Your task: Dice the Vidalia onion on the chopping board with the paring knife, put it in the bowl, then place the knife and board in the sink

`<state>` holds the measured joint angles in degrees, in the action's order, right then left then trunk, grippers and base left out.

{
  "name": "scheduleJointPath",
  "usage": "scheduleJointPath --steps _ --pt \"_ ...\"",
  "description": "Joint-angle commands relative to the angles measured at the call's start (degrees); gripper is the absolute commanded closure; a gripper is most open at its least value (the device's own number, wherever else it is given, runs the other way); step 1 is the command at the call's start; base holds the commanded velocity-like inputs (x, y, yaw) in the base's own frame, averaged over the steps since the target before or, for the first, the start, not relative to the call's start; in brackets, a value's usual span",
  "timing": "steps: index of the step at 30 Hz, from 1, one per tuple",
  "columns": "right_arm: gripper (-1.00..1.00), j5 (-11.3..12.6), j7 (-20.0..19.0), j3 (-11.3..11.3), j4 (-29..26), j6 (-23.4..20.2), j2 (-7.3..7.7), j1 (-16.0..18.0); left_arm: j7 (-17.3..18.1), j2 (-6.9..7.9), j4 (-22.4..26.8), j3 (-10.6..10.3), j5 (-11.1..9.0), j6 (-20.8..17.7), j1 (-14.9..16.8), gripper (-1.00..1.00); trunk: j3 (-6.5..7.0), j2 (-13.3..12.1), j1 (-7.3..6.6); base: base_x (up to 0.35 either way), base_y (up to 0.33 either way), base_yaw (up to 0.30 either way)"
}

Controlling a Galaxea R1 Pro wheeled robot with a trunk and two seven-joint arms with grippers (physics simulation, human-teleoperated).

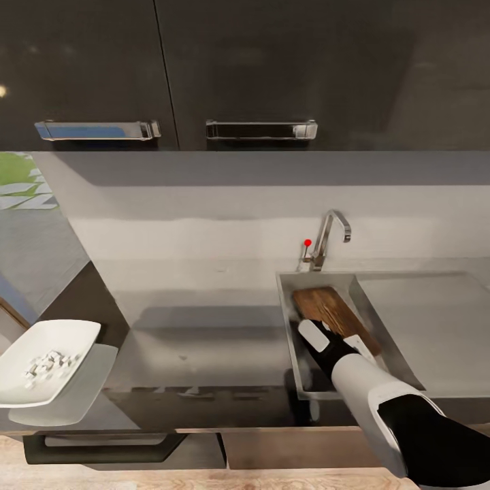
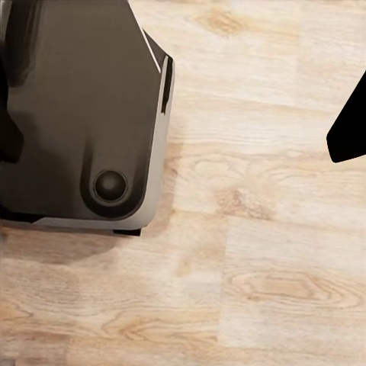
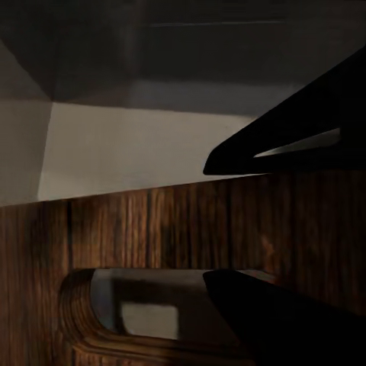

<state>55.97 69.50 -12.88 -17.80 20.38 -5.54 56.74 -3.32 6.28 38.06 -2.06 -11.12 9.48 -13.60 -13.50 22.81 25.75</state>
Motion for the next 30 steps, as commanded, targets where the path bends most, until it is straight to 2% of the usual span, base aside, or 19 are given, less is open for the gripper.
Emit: scheduleJointPath --steps 1,4,12,24,25,30 --pt "1.00 0.7 -0.5 -0.5 0.4 0.3 0.07 0.0 -0.3 0.04 0.1 -0.2 -0.4 0.1 0.0 -1.00 -0.10 0.1 0.04 0.000 0.000 0.000" --pt "1.00 1.2 -2.8 -0.5 1.7 0.4 0.12 0.0 -0.3 0.04 0.2 -0.2 -0.4 0.1 -0.1 -1.00 -0.10 0.1 0.04 0.000 0.000 0.000" --pt "1.00 1.3 -3.2 -0.5 2.9 2.7 0.11 0.0 -0.3 0.04 0.2 -0.2 -0.4 0.1 0.0 -1.00 -0.10 0.1 0.04 0.000 0.000 0.000" --pt "1.00 1.3 -3.1 -0.5 3.1 3.0 0.03 0.0 -0.2 0.04 0.2 -0.2 -0.4 0.1 0.0 -1.00 -0.10 0.1 0.04 0.000 0.000 0.000" --pt "-1.00 1.3 -3.1 -0.6 3.1 3.0 0.02 0.0 -0.2 0.04 0.2 -0.2 -0.4 0.1 0.0 -1.00 -0.10 0.1 0.04 0.000 0.000 0.000" --pt "-1.00 1.4 -3.1 -0.6 3.1 3.0 0.00 0.0 -0.2 0.04 0.3 -0.2 -0.4 0.1 0.0 -1.00 -0.10 0.1 0.04 0.000 0.000 0.000"
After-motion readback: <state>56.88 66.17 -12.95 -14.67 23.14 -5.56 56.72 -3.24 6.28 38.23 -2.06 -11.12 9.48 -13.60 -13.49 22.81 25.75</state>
